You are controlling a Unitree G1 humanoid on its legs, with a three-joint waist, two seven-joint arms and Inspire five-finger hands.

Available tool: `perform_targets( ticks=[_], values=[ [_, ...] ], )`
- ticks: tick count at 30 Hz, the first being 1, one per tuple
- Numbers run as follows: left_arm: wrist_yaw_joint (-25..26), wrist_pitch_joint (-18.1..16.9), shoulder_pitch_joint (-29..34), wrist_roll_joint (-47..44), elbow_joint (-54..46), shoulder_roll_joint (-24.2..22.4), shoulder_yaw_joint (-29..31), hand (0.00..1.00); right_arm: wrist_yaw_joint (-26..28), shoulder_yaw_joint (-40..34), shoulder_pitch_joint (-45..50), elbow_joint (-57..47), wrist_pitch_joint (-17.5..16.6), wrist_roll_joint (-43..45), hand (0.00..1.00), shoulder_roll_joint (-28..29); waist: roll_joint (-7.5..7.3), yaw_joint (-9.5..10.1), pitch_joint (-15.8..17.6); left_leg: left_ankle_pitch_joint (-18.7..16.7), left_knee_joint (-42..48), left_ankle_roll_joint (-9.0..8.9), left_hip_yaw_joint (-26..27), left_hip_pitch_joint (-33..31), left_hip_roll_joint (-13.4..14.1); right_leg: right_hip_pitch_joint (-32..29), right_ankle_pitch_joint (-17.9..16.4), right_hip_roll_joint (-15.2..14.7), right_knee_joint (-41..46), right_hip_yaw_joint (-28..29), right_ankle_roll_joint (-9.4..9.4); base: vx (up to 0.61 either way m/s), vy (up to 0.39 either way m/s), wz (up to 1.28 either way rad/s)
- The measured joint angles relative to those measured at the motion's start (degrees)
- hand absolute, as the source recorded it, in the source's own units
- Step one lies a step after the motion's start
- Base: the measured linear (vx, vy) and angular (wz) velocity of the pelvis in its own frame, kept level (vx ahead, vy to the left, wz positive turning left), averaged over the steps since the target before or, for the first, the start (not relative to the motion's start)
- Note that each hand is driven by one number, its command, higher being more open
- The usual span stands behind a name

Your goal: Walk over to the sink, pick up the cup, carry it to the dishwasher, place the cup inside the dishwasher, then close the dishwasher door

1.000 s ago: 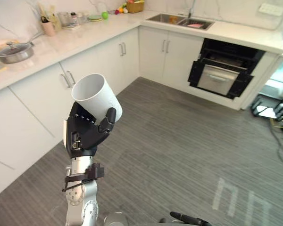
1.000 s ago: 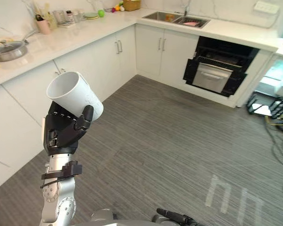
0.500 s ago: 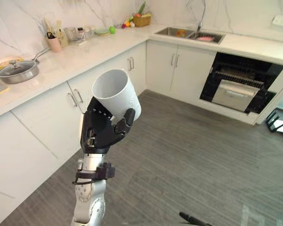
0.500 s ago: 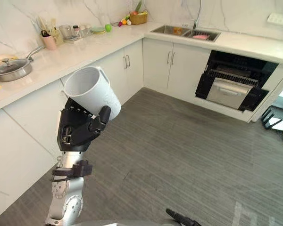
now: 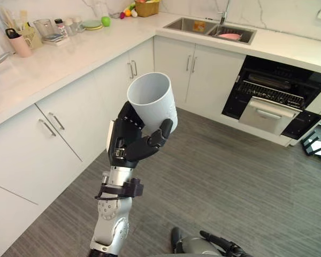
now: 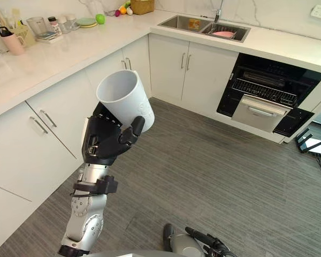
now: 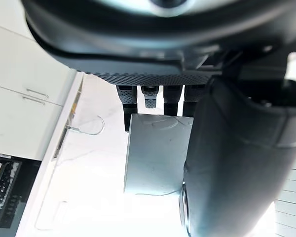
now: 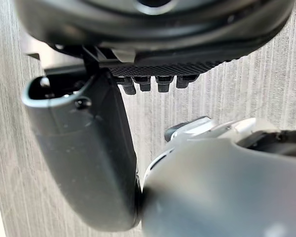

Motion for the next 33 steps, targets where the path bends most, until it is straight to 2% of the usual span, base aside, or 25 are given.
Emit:
perform_targets(
  ticks=[1, 2, 3, 4, 5, 6, 7, 8, 10, 12, 13, 14, 15, 17, 18, 20, 23, 26, 27, 28, 29, 30, 31, 32, 33],
  values=[
    [-0.02, -0.26, 0.45, 0.02, -0.04, 0.19, -0.32, 0.0, -0.06, 0.04, 0.61, -0.27, -0.18, 0.0, 1.0, -0.07, 0.14, 0.41, -0.13, 0.3, 3.17, 2.09, 1.21, -0.32, 0.75, 1.28, -1.54, -0.12, -0.59, -2.72, 1.29, 0.08, -0.15, -0.21],
    [-0.11, -0.26, 0.88, 0.01, -0.2, 0.13, -0.32, 0.0, -0.09, -0.03, 0.63, -0.51, -0.18, -0.02, 1.0, -0.41, 1.59, 1.1, -0.1, 0.22, 6.71, 2.73, 1.49, -1.64, 2.68, 2.3, -3.06, -0.16, 0.28, -3.87, 0.68, 0.15, -0.102, -0.31],
    [-0.43, -0.28, 1.86, 0.01, -1.19, -0.58, -0.54, 0.0, -0.26, 0.19, 1.73, -1.11, -0.07, -0.01, 1.0, -0.72, 0.99, 2.35, 0.16, 0.16, 20.14, 3.26, 0.62, -6.38, 4.49, 3.02, -7.89, -1.97, 7.42, -4.69, 0.42, 0.27, -0.044, -0.1],
    [-0.68, -0.89, 3.54, -0.1, -2.88, -1.89, -0.71, 0.0, -0.61, 0.06, 3.73, -2.25, -0.36, 0.26, 1.0, -0.43, 1.01, 2.64, 0.22, 4.73, 38.04, 3.83, -1.98, -14.55, 7.27, 5.67, -10.44, -2.11, 7.39, -6.0, 0.36, 0.3, -0.064, 0.01],
    [-0.79, -0.94, 4.77, -0.09, -3.79, -2.34, -0.68, 0.0, -0.72, 0.37, 4.53, -3.06, -0.45, 0.25, 1.0, -1.01, 1.57, 2.78, 0.38, 8.03, 45.41, 3.61, -4.06, -18.57, 8.94, 6.9, -10.68, -1.14, 6.34, -6.18, 0.12, 0.24, -0.055, 0.1],
    [-1.08, -1.09, 6.78, -0.06, -5.28, -3.15, -0.59, 0.0, -1.51, 2.14, 5.06, -3.55, -0.85, 0.04, 1.0, -2.14, 2.95, 3.25, -0.16, 9.57, 54.2, 3.15, -5.67, -24.95, 10.58, 9.05, -10.83, 0.32, 4.52, -5.99, -0.14, 0.23, -0.057, -0.02],
    [-1.11, -1.11, 7.18, -0.04, -5.8, -3.31, -0.51, 0.0, -1.83, 2.75, 4.97, -3.52, -1.03, 0.05, 1.0, -2.5, 3.05, 3.4, -0.14, 8.93, 56.17, 3.23, -5.46, -27.4, 10.87, 10.21, -10.84, 0.61, 3.58, -5.66, -0.17, 0.29, -0.031, -0.16],
    [-1.49, -1.2, 7.24, -0.01, -6.37, -3.09, -0.28, 0.0, -2.13, 3.48, 4.99, -3.36, -1.2, 0.07, 1.0, -2.77, 2.91, 3.96, -0.22, 6.7, 55.91, 3.5, -3.9, -30.99, 10.87, 12.71, -10.8, 1.06, 1.2, -4.61, -0.13, 0.37, -0.044, -0.38],
    [-2.13, -1.68, 7.21, -0.06, -7.07, -2.43, 0.19, 0.0, -2.12, 3.9, 4.72, -2.97, -1.67, 0.08, 1.0, -2.8, 2.63, 5.25, -0.48, 3.34, 47.04, 3.09, -0.24, -32.79, 10.64, 15.23, -10.37, 1.24, -1.45, -2.13, 0.18, 0.32, -0.016, -0.61],
    [-2.49, -1.85, 7.15, -0.09, -6.98, -1.7, 1.03, 0.0, -1.99, 4.46, 2.15, -0.37, -2.13, 0.04, 1.0, -2.96, 2.2, 5.28, -0.81, 3.17, 23.54, 2.23, 1.72, -30.69, 7.37, 17.86, -8.94, 0.72, -4.83, 1.83, 0.4, 0.35, 0.069, -0.81],
    [-2.52, -1.85, 7.14, -0.1, -6.86, -1.56, 1.01, 0.0, -2.0, 4.76, 1.48, 0.35, -2.39, 0.06, 1.0, -2.97, 2.05, 5.32, -0.89, 3.94, 16.94, 1.98, 1.57, -29.74, 6.23, 18.25, -8.9, 0.36, -5.31, 2.9, 0.47, 0.37, 0.15, -0.82],
    [-2.66, -1.9, 6.99, -0.11, -6.22, -1.37, 0.89, 0.0, -2.1, 4.93, 0.63, 1.32, -2.94, 0.08, 1.0, -2.6, 1.37, 5.44, -0.92, 8.31, 9.05, 1.18, 1.04, -28.33, 4.22, 18.93, -9.0, -0.64, -5.75, 4.63, 0.96, 0.4, 0.201, -0.87],
    [-3.05, -1.84, 6.91, -0.1, -4.82, -1.16, 0.72, 0.0, -2.49, 4.98, 0.5, 1.39, -3.29, 0.1, 1.0, -1.53, 0.17, 5.48, -1.54, 14.24, 0.36, 0.81, 0.13, -26.31, 0.81, 19.22, -9.82, -2.7, -6.15, 7.0, 2.35, 0.4, 0.21, -0.74],
    [-3.37, -1.92, 6.46, -0.15, -3.84, -1.57, -0.23, 0.0, -3.18, 4.82, 0.24, 1.49, -3.55, 0.21, 1.0, -0.71, -0.07, 5.47, -1.79, 20.5, -3.95, 1.32, -0.54, -25.43, -1.0, 19.81, -10.99, -4.03, -7.01, 8.67, 4.18, 0.44, 0.282, -0.46],
    [-3.41, -1.94, 6.49, -0.14, -3.46, -1.26, -0.62, 0.0, -3.63, 4.97, 0.18, 1.18, -3.56, 0.29, 1.0, 0.76, -1.52, 5.51, -1.58, 19.5, -2.19, 2.28, 0.04, -25.22, -2.05, 20.35, -11.0, -5.52, -7.73, 9.53, 5.0, 0.4, 0.275, -0.34],
    [-3.26, -1.99, 6.77, -0.24, -3.04, -0.98, -0.61, 0.0, -4.13, 5.06, -0.02, 1.1, -3.53, 0.37, 1.0, 2.26, -2.51, 5.82, -1.54, 15.95, 1.75, 2.82, 0.85, -25.11, -2.02, 22.19, -10.0, -6.31, -9.34, 11.85, 6.27, 0.24, 0.184, -0.34],
    [-3.41, -2.57, 6.64, -0.51, -2.11, 0.65, -0.67, 0.0, -5.25, 4.72, 0.1, 1.59, -3.58, 0.79, 1.0, 2.37, -2.57, 5.53, -2.76, 10.2, 7.4, 3.32, 1.01, -23.38, -1.89, 25.31, -8.84, -7.11, -9.26, 15.05, 7.61, 0.19, 0.18, -0.33],
    [-5.0, -2.54, 5.93, -1.3, -1.7, 1.19, -2.0, 0.0, -6.39, 1.79, 0.4, 4.26, -4.11, 1.42, 1.0, 2.38, -1.35, 5.19, -6.03, 7.54, 3.14, 2.68, 1.42, -20.52, -2.5, 19.56, -8.97, -6.67, 1.54, 13.29, 7.7, 0.18, 0.194, -0.26],
    [-5.57, -2.43, 5.27, -1.29, -1.7, 1.84, -1.87, 0.0, -6.45, -0.11, -0.02, 5.1, -4.24, 1.86, 1.0, 2.41, -1.4, 5.13, -5.98, 7.42, 0.1, 2.8, 2.89, -17.92, -3.19, 14.51, -9.0, -8.0, 12.23, 9.94, 7.77, 0.09, 0.17, -0.56],
    [-5.62, -2.15, 4.57, -1.28, -2.54, 3.0, -1.11, 0.0, -6.49, -0.52, -0.81, 5.38, -4.32, 1.77, 1.0, 2.47, -2.77, 5.14, -5.02, 6.91, -1.65, 3.51, 4.89, -15.06, -5.26, 9.04, -7.95, -11.81, 24.92, 5.71, 8.14, 0.09, 0.179, -0.64],
    [-5.62, -2.15, 4.51, -1.26, -2.99, 3.7, -0.55, 0.0, -6.41, -0.62, -0.93, 5.59, -4.47, 1.74, 1.0, 2.51, -3.72, 4.86, -4.45, 6.22, -1.88, 3.87, 5.73, -13.53, -6.61, 6.68, -6.36, -14.36, 30.87, 3.84, 7.05, 0.1, 0.189, -0.6],
    [-5.54, -2.0, 4.79, -1.17, -2.83, 4.23, -0.04, 0.0, -6.12, -1.74, -0.79, 5.75, -4.87, 1.88, 1.0, 2.22, -4.13, 3.84, -4.12, 4.87, -2.54, 4.49, 6.58, -10.82, -7.99, 3.98, -1.04, -17.29, 38.06, 2.84, 6.26, 0.11, 0.152, -0.32],
    [-5.52, -1.83, 4.81, -1.14, -2.4, 4.19, -0.07, 0.0, -6.0, -1.78, -0.55, 5.77, -5.2, 1.82, 1.0, 1.74, -3.55, 3.21, -4.06, 4.42, -2.63, 5.05, 6.58, -9.94, -7.88, 3.07, 0.83, -17.38, 40.44, 3.01, 6.95, 0.18, 0.172, -0.22],
    [-5.36, -1.77, 4.62, -0.58, -2.27, 4.27, 0.23, 0.0, -5.73, -1.77, -0.59, 5.83, -6.14, 1.33, 1.0, 1.49, -2.86, 1.97, -4.33, 3.86, -2.15, 5.1, 7.14, -8.68, -7.23, 0.5, -1.63, -16.66, 44.28, 2.48, 7.11, 0.23, 0.137, -0.09],
    [-4.94, -1.81, 4.25, -0.05, -2.25, 4.22, 0.78, 0.0, -5.39, -2.06, -0.88, 5.91, -7.22, 1.0, 1.0, 1.59, -2.52, 1.15, -4.33, 3.5, -1.58, 4.99, 7.59, -8.29, -6.29, -2.5, -6.62, -15.66, 44.82, -0.07, 7.39, 0.24, 0.112, -0.1]
  ],
)
